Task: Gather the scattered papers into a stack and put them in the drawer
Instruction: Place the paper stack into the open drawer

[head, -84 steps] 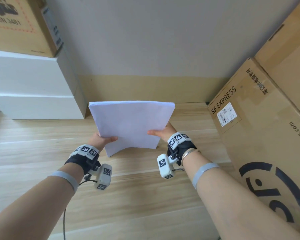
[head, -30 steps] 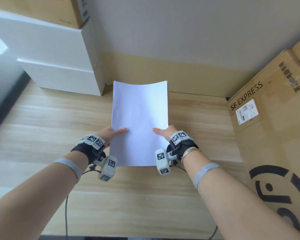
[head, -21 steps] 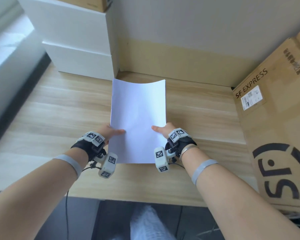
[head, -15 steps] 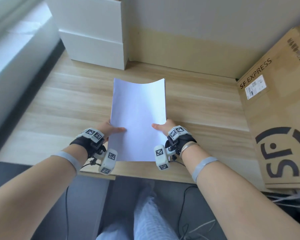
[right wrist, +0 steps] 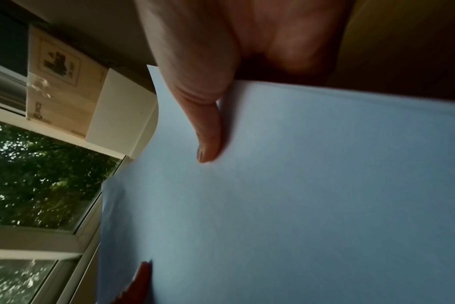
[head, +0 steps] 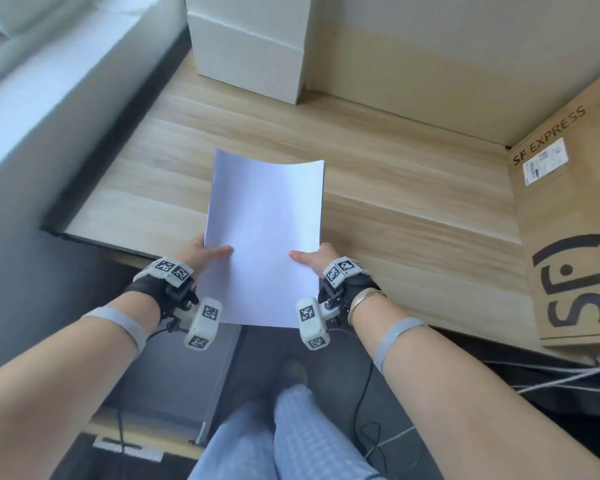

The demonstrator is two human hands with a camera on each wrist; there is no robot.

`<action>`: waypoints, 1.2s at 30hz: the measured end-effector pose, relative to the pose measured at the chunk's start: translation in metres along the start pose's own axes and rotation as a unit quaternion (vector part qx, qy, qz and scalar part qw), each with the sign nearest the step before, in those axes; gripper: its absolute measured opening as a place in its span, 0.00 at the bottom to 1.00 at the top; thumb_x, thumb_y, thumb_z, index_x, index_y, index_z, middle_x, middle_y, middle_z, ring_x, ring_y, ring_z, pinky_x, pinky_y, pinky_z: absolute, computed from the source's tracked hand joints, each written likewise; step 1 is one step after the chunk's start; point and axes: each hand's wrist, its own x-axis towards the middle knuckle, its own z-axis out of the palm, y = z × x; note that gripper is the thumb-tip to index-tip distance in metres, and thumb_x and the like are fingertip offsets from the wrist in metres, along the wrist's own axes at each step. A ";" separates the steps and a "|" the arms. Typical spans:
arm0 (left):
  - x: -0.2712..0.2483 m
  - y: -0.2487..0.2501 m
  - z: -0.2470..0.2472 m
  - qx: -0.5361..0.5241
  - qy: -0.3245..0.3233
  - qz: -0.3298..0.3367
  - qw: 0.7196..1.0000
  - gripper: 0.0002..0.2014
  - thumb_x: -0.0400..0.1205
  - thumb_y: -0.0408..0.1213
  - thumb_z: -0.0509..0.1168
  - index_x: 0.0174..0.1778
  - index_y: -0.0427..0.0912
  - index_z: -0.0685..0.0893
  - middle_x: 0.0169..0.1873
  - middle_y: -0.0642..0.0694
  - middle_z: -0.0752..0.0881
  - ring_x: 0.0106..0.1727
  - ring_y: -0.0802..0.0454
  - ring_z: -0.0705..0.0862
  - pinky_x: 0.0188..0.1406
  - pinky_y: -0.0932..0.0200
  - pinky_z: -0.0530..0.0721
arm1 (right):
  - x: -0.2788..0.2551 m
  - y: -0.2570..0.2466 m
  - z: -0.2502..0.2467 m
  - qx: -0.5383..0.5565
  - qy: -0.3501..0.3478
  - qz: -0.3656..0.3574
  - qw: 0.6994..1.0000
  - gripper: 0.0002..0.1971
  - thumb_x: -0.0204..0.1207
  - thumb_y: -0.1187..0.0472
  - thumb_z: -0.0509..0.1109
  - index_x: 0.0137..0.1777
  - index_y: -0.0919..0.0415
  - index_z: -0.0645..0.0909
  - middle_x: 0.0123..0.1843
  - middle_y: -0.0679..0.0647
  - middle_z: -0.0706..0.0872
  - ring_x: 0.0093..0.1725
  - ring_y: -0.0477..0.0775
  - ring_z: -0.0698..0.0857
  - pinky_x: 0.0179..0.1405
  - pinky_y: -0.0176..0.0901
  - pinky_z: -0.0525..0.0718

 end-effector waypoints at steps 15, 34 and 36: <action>-0.058 -0.079 -0.078 -0.034 0.088 -0.023 0.995 0.18 0.80 0.26 0.65 0.65 0.41 0.77 0.47 0.39 0.85 0.38 0.44 0.87 0.52 0.42 0.83 | 0.004 -0.014 0.085 0.074 -0.135 -0.090 0.984 0.06 0.78 0.68 0.66 0.49 0.71 0.81 0.51 0.68 0.85 0.44 0.65 0.86 0.42 0.50 0.88; -0.082 -0.210 -0.164 -0.008 0.099 -0.137 0.986 0.17 0.79 0.26 0.66 0.63 0.44 0.77 0.56 0.34 0.84 0.55 0.37 0.82 0.63 0.35 0.78 | 0.008 0.047 0.236 -0.023 -0.205 -0.039 0.978 0.05 0.79 0.66 0.65 0.49 0.63 0.82 0.37 0.55 0.83 0.31 0.48 0.81 0.42 0.43 0.87; -0.078 -0.220 -0.170 0.003 0.093 -0.147 0.985 0.18 0.79 0.26 0.66 0.65 0.42 0.77 0.54 0.34 0.84 0.53 0.38 0.82 0.62 0.36 0.79 | 0.009 0.055 0.247 -0.021 -0.209 -0.020 0.978 0.07 0.78 0.67 0.65 0.38 0.62 0.79 0.31 0.52 0.79 0.27 0.47 0.78 0.41 0.42 0.86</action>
